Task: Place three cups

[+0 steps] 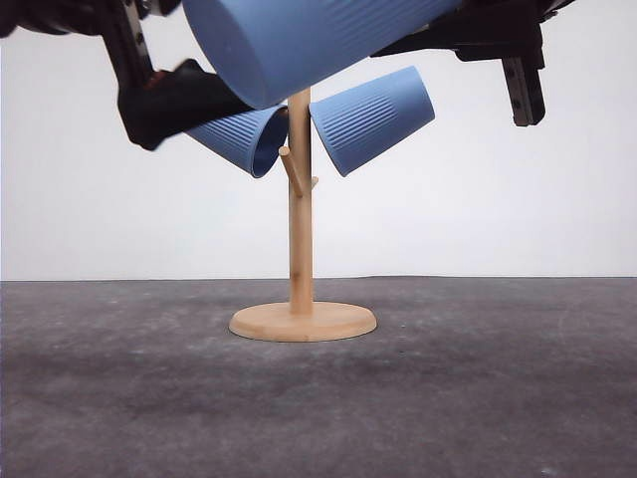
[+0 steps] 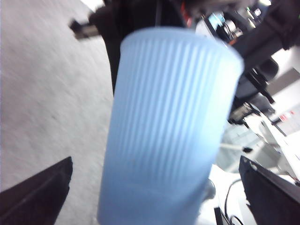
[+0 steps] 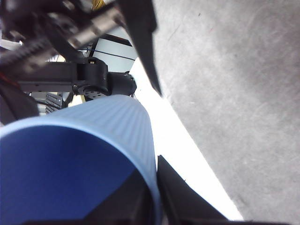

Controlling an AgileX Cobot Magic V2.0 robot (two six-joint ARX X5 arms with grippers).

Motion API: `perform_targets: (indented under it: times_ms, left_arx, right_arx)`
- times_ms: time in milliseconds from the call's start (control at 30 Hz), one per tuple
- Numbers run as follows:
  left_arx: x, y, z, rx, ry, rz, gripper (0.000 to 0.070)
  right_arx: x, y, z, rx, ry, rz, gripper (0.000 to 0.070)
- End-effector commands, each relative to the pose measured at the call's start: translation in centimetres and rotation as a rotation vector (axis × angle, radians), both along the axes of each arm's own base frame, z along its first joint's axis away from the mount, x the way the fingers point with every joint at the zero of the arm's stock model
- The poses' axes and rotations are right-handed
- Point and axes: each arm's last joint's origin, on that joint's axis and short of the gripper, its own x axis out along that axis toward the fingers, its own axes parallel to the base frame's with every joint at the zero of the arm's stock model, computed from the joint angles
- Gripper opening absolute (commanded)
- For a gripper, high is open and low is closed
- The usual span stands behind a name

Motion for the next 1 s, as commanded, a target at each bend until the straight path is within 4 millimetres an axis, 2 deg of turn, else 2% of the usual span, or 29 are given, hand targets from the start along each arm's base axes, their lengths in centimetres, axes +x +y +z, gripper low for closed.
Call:
perform_targets:
  times_ms: [0, 433, 633, 733, 833, 967]
  left_arx:
    - [0.1, -0.7, 0.2, -0.004, -0.026, -0.022, 0.0700]
    - [-0.9, -2.3, -0.3, 0.003, -0.021, -0.100, 0.0700]
    - [-0.9, -2.2, -0.3, 0.003, -0.021, -0.099, 0.0557]
    - [-0.9, -2.2, -0.3, 0.003, -0.021, -0.100, 0.0534]
    - [-0.9, -2.2, -0.3, 0.003, -0.020, -0.100, 0.0473]
    - [-0.9, -2.2, -0.2, -0.001, -0.018, -0.106, 0.0461]
  right_arx:
    - [0.1, 0.3, 0.5, 0.019, -0.016, 0.015, 0.0000]
    - [0.1, 0.3, 0.5, 0.032, -0.005, 0.021, 0.0000]
    - [0.0, 0.3, 0.5, 0.029, 0.000, 0.021, 0.0000]
    - [0.0, 0.3, 0.5, 0.027, 0.002, 0.024, 0.0000]
    - [-0.2, 0.3, 0.5, 0.023, 0.008, 0.030, 0.0000]
    - [-0.4, 0.3, 0.4, 0.018, 0.012, 0.041, 0.0000]
